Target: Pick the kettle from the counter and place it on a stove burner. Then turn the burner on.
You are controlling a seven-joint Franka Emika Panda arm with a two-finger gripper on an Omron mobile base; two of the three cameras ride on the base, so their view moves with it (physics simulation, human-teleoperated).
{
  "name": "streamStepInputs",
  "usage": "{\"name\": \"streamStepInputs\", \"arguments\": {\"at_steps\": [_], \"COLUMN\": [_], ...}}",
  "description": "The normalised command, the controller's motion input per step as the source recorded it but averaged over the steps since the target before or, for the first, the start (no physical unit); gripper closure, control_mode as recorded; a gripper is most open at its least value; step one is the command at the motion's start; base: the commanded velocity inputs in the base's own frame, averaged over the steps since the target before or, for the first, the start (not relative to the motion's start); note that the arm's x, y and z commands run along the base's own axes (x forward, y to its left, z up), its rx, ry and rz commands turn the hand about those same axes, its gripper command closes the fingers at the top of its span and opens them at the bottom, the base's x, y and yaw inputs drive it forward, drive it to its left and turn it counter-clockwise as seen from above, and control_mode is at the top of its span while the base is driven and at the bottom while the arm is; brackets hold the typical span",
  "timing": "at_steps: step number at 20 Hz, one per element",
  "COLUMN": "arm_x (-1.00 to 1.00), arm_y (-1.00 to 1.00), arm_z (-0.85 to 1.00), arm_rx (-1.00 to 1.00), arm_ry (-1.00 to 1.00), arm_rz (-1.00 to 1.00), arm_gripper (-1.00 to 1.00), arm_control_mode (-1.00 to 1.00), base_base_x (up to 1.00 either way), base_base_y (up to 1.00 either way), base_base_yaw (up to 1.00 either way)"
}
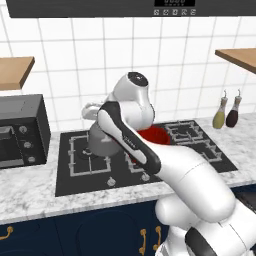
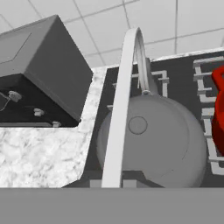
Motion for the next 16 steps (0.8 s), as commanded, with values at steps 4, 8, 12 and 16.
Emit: {"name": "streamStepInputs", "arguments": {"at_steps": [4,8,12,16], "arm_x": [0.63,0.57,0.53,0.49], "arm_y": [0.34,0.05,0.04,0.16], "arm_z": [-0.12,-0.30,-0.44,-0.51], "arm_rx": [-0.16,-0.11,-0.09,-0.05], "arm_ry": [0.10,0.13,0.11,0.01], "arm_rz": [-0.07,-0.01,0.00,0.00], "arm_gripper": [1.00,1.00,1.00,1.00], "arm_control_mode": [-1.00,-1.00,-1.00,-1.00], "base_base_x": [0.00,0.00,0.00,0.00], "base_base_y": [0.00,0.00,0.00,0.00], "base_base_yaw": [0.00,0.00,0.00,0.00]}}
